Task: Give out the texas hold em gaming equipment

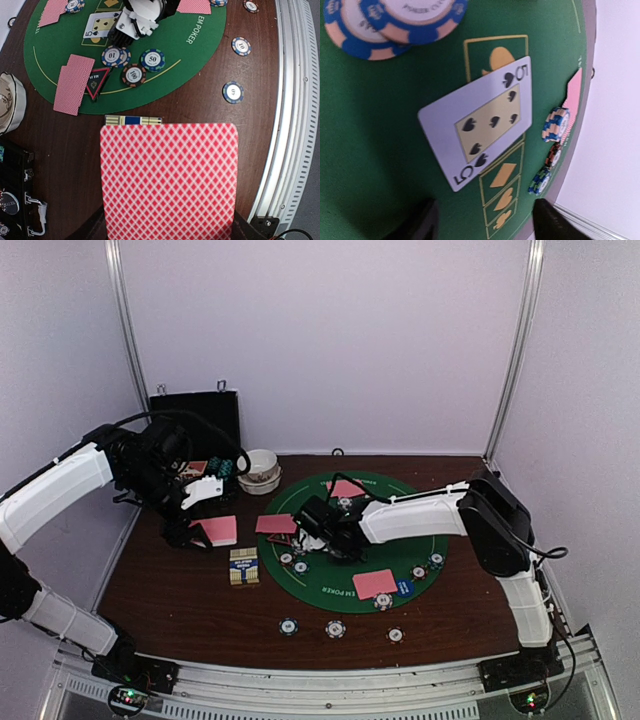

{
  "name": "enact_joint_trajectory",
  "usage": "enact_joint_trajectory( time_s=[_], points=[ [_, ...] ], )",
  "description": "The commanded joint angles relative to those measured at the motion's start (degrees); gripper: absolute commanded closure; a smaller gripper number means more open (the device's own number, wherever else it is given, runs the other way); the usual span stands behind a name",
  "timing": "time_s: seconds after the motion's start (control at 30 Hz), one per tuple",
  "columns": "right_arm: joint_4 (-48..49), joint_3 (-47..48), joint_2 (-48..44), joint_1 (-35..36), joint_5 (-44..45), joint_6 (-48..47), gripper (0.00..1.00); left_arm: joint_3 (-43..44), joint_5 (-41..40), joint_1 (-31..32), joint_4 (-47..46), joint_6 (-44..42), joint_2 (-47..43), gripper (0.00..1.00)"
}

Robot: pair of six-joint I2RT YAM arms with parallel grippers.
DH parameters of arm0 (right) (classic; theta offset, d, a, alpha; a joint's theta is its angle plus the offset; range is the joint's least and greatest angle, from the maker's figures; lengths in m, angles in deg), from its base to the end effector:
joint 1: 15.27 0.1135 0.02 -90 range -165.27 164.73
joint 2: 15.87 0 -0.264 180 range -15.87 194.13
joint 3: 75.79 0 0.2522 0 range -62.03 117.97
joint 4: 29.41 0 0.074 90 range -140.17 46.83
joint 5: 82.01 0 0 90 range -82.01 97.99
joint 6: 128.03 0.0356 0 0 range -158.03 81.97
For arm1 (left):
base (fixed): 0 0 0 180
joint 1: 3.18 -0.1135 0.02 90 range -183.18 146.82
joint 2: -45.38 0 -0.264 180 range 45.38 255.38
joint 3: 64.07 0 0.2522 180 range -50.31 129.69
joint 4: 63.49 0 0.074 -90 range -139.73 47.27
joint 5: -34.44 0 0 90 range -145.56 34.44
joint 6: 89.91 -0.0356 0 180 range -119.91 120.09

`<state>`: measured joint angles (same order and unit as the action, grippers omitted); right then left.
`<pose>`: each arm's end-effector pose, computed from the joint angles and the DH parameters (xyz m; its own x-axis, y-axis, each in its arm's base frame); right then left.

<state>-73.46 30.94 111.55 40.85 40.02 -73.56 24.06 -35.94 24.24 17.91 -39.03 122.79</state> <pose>0.2726 0.3720 0.1398 -0.0746 -0.9949 -0.0685 -0.7631 0.1012 -0.6383 0.2127 -0.1238 0.3166 -0.3140 0.8324 -0.4566 0.9416 0.3348 -0.0371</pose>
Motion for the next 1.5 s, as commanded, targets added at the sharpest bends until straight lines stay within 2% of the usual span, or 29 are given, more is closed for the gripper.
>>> enact_joint_trajectory(
  time_s=[0.0, 0.03, 0.07, 0.2, 0.33, 0.47, 0.6, 0.67, 0.83, 1.1, 1.47],
  points=[
    [1.21, 0.48, -2.86, -0.26, 3.29, 3.23, 0.14, 1.09, 1.83, -0.35, -0.23, -0.36, -0.81, 1.00],
    [1.42, 1.02, -3.59, -0.43, 3.56, 4.77, 0.02, 1.11, 1.83, -0.35, -0.18, -0.35, -0.73, 1.00],
    [1.65, 1.72, -4.45, -0.74, 3.52, 6.66, 0.01, 1.20, 1.74, -0.35, -0.17, -0.35, -0.79, 1.00],
    [1.53, 5.00, -9.53, -2.10, 4.83, 18.08, 0.00, 1.43, 1.74, -0.35, -0.13, -0.25, -0.80, 1.00],
    [-0.88, 6.97, -16.74, -4.31, -2.02, 34.39, 0.01, 1.66, 1.86, -0.35, -0.14, -0.19, -0.79, 1.00],
    [-2.92, 6.22, -22.52, -7.60, -15.84, 50.42, 0.00, 1.74, 2.00, -0.35, -0.13, -0.29, -0.92, 1.00],
    [-1.49, 2.96, -25.53, -9.93, -34.95, 61.01, 0.00, 1.92, 1.60, -0.35, -0.53, -0.27, -0.97, 1.00],
    [1.65, 0.58, -26.48, -10.81, -46.64, 68.15, 0.01, 1.99, 1.48, -0.35, -0.53, -0.26, -0.91, 1.00],
    [9.24, -3.44, -25.34, -10.22, -66.29, 85.11, 0.00, 2.48, 1.19, -0.35, -0.66, 0.18, -0.44, 1.00],
    [9.28, -3.06, -24.58, -5.73, -70.01, 89.62, 0.00, 2.40, 0.81, -0.35, -0.86, 0.77, -0.01, 1.00],
    [24.19, -0.98, -16.34, -0.87, -72.49, 98.02, 0.00, 4.17, 1.75, -0.34, -1.96, 2.33, 2.01, 1.00]
  ],
)
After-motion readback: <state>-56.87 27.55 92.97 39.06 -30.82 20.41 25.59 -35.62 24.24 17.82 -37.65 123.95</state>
